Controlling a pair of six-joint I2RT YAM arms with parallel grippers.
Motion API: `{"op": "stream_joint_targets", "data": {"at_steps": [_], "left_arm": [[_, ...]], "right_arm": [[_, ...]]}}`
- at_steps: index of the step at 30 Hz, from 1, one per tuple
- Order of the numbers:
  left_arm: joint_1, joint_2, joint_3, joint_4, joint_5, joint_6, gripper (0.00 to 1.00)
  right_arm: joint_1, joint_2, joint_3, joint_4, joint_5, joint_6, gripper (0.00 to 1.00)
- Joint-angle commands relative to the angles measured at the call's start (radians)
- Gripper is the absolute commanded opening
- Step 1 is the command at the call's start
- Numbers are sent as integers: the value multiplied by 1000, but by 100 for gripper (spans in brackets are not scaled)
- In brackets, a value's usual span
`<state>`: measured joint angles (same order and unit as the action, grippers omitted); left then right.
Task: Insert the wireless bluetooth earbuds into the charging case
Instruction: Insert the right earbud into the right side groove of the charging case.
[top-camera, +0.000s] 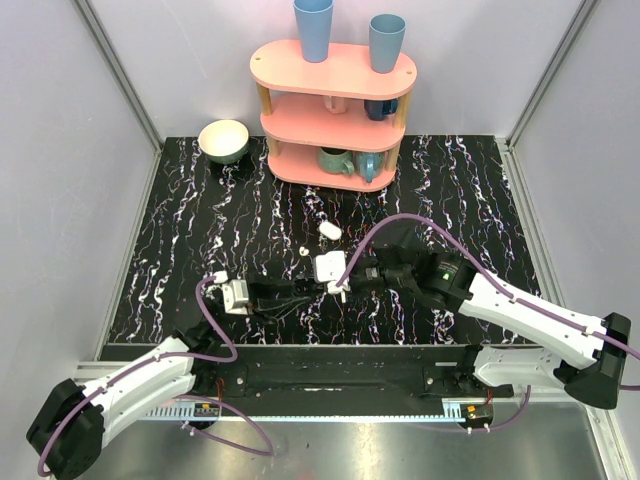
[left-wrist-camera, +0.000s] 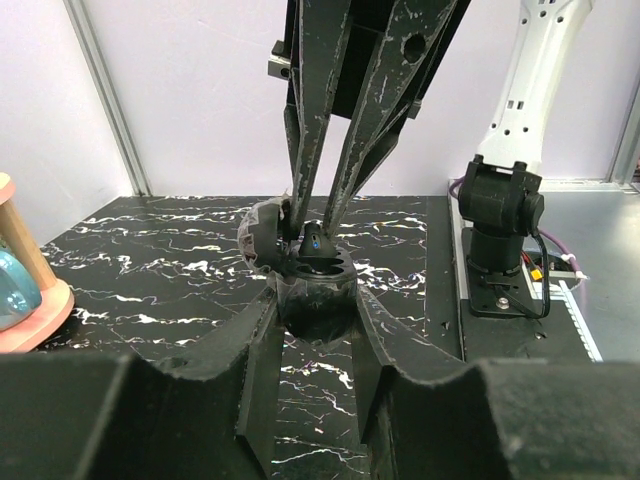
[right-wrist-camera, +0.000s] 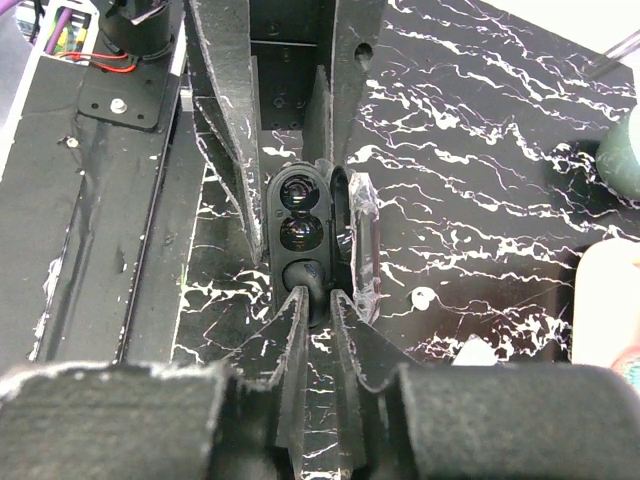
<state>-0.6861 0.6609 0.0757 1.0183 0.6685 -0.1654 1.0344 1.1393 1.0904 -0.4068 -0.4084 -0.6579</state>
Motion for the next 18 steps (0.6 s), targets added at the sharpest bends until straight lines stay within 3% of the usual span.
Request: {"op": "stream_joint_targets", "data": {"at_steps": [1, 6, 18], "left_arm": [[-6, -7, 13, 123, 20, 7, 0], [-6, -7, 9, 123, -1, 10, 0], [-4, -18, -7, 101, -78, 26, 0]], "right_arm": [[-4, -24, -3, 86, 103, 7, 20], [-4, -50, -20, 147, 137, 18, 25], [-4, -98, -61, 223, 163, 41, 27]]}}
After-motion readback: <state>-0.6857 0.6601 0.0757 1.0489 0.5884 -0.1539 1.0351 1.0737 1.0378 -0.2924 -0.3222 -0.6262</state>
